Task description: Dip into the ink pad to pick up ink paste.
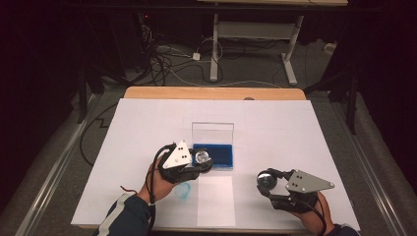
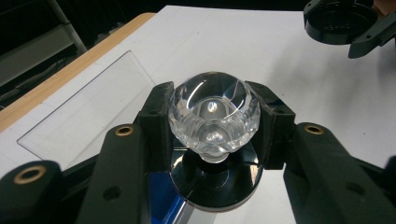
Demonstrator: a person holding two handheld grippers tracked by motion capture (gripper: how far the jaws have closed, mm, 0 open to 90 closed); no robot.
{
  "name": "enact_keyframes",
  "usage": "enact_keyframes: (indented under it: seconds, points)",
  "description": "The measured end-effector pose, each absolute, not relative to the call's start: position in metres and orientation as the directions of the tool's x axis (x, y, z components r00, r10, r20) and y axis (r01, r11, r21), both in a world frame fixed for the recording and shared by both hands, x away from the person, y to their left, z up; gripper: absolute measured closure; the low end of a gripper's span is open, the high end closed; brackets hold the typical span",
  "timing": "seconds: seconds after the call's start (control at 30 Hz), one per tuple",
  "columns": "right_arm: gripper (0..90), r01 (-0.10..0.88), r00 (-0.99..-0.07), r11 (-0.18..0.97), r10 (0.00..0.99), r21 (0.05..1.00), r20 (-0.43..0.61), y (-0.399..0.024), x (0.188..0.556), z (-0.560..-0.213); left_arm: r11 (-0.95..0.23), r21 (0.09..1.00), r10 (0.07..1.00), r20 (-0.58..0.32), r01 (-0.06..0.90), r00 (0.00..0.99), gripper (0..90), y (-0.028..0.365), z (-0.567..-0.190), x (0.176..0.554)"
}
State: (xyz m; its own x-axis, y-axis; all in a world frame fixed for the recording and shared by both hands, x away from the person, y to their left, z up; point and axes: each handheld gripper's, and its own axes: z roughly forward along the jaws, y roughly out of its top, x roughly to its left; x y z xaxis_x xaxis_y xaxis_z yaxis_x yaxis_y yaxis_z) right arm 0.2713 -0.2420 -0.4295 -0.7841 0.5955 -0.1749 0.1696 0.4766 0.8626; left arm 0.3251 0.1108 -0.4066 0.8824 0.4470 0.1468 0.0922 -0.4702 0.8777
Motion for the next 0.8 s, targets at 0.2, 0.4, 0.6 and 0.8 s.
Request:
enact_keyframes:
  seconds: [0.2, 0.4, 0.6, 0.8]
  points:
    - [38.1, 0.169, -0.786, 0.478, 0.593, 0.862, -0.175, -0.242, 0.271, -0.430, -0.470, 0.878, 0.441, 0.149, 0.086, 0.885, 54.1, 0.112, -0.408, 0.321]
    - [38.1, 0.165, -0.785, 0.478, 0.593, 0.863, -0.178, -0.242, 0.271, -0.430, -0.469, 0.880, 0.427, 0.150, 0.077, 0.892, 54.1, 0.113, -0.408, 0.317]
    - [38.1, 0.165, -0.784, 0.480, 0.594, 0.861, -0.181, -0.242, 0.271, -0.429, -0.469, 0.880, 0.409, 0.147, 0.070, 0.901, 54.1, 0.111, -0.410, 0.313]
    - [38.1, 0.167, -0.782, 0.481, 0.596, 0.861, -0.181, -0.242, 0.271, -0.430, -0.480, 0.876, 0.383, 0.155, 0.053, 0.911, 54.1, 0.108, -0.411, 0.308]
